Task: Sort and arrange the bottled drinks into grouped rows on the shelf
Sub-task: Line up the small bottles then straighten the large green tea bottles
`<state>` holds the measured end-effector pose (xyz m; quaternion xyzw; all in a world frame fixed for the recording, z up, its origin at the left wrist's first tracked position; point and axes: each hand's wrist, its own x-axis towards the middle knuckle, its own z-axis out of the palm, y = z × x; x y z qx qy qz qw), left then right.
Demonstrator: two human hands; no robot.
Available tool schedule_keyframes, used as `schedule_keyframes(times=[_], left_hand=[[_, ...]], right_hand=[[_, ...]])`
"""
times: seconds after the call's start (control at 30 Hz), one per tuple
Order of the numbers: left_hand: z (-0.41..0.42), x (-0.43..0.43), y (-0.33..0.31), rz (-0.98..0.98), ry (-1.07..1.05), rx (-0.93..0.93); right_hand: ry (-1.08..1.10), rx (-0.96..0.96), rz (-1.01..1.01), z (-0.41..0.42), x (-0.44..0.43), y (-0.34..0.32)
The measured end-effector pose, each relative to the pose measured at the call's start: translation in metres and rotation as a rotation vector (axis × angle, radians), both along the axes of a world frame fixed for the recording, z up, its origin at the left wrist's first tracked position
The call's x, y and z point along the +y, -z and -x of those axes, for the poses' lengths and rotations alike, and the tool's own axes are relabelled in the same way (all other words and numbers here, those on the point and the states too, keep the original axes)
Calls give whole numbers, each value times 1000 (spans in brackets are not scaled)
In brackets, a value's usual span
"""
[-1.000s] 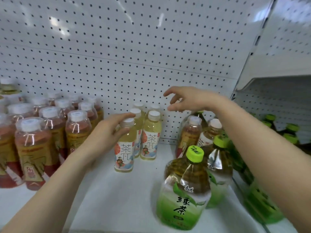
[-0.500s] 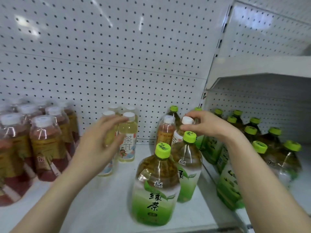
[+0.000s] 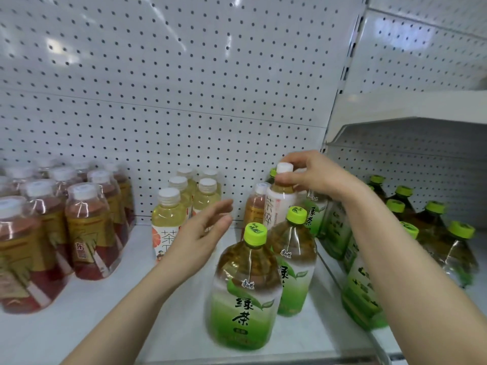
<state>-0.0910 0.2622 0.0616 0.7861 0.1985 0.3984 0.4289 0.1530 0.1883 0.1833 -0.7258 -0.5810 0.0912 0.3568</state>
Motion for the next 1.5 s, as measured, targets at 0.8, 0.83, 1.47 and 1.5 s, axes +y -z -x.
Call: schedule_keyframes(times=[0.8, 0.83, 1.47, 1.5], left_hand=[[-6, 6, -42, 87, -182, -123], [-1, 4, -42, 83, -198, -118], [109, -1, -13, 126, -352, -331], [112, 0, -12, 124, -334, -328]], right_hand=[[457, 179, 28, -26, 14, 106], [474, 144, 29, -28, 13, 104], [8, 69, -99, 102, 16, -10], [-7, 8, -8, 107, 26, 0]])
